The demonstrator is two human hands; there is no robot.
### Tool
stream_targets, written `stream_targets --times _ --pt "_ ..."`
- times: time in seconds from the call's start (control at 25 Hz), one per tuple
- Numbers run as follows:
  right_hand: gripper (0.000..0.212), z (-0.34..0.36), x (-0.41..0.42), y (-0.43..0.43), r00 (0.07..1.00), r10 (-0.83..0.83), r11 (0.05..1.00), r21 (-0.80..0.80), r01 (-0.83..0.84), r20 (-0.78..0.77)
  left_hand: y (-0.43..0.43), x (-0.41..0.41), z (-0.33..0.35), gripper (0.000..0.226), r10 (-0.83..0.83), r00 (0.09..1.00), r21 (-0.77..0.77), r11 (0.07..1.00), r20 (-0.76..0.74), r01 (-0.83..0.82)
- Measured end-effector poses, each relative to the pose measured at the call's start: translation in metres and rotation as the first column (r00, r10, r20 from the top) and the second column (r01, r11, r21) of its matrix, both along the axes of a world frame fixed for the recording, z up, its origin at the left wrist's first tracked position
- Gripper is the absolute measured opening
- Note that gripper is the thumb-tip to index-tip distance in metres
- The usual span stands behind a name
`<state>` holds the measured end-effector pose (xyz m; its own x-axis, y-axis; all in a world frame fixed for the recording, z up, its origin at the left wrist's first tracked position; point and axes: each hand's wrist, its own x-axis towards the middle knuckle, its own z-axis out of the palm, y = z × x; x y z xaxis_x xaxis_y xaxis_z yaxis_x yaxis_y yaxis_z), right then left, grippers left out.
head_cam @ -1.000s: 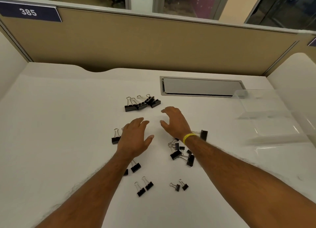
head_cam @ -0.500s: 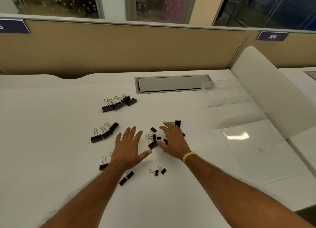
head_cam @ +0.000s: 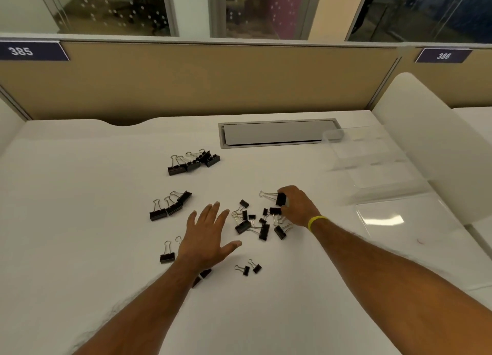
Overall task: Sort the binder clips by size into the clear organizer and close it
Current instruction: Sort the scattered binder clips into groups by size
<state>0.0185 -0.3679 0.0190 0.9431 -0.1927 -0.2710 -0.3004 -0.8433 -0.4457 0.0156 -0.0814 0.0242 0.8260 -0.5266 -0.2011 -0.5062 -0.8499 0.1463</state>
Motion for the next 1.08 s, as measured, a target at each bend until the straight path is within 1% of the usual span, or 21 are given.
stream_targets --times 0.08,0.24,0.32,0.44,0.56,0.64,0.72,0.84,0.96,1.08 --pt "0.047 0.001 0.012 -0.002 1.000 0.020 1.000 -0.007 -0.021 -0.023 0.004 0.006 -0.001 0.101 0.022 1.000 -0.006 1.000 0.003 -0.022" --pt "0.038 0.007 0.037 -0.007 0.988 0.139 0.983 -0.112 -0.145 -0.059 0.009 0.020 -0.001 0.093 0.061 0.998 -0.042 0.997 0.014 -0.061" --pt "0.034 0.009 0.044 -0.007 0.984 0.175 0.973 -0.143 -0.179 -0.038 0.012 0.029 0.000 0.089 0.077 0.997 -0.072 0.995 0.027 -0.075" --pt "0.028 0.010 0.053 0.005 0.985 0.129 0.988 -0.106 -0.117 0.115 0.022 0.047 -0.003 0.085 0.121 0.990 -0.138 0.984 0.070 -0.110" --pt "0.027 0.014 0.076 0.040 0.960 0.023 0.999 0.037 -0.035 0.279 0.035 0.063 -0.007 0.083 0.176 0.981 -0.162 0.973 0.076 -0.162" --pt "0.029 0.019 0.098 0.072 0.948 0.010 0.994 0.097 -0.043 0.319 0.045 0.070 -0.009 0.082 0.205 0.976 -0.150 0.970 0.073 -0.192" --pt "0.031 0.021 0.122 0.103 0.941 0.043 0.992 0.099 -0.080 0.337 0.053 0.075 -0.011 0.082 0.231 0.971 -0.138 0.966 0.067 -0.220" --pt "0.032 0.021 0.157 0.145 0.937 0.106 0.990 0.056 -0.131 0.332 0.066 0.082 -0.017 0.084 0.266 0.963 -0.121 0.958 0.046 -0.259" --pt "0.028 0.019 0.183 0.172 0.935 0.171 0.985 -0.034 -0.169 0.309 0.075 0.086 -0.023 0.088 0.278 0.959 -0.126 0.955 0.055 -0.269" --pt "0.030 0.014 0.197 0.188 0.930 0.208 0.976 -0.127 -0.177 0.302 0.082 0.091 -0.028 0.090 0.291 0.956 -0.146 0.948 0.046 -0.282"
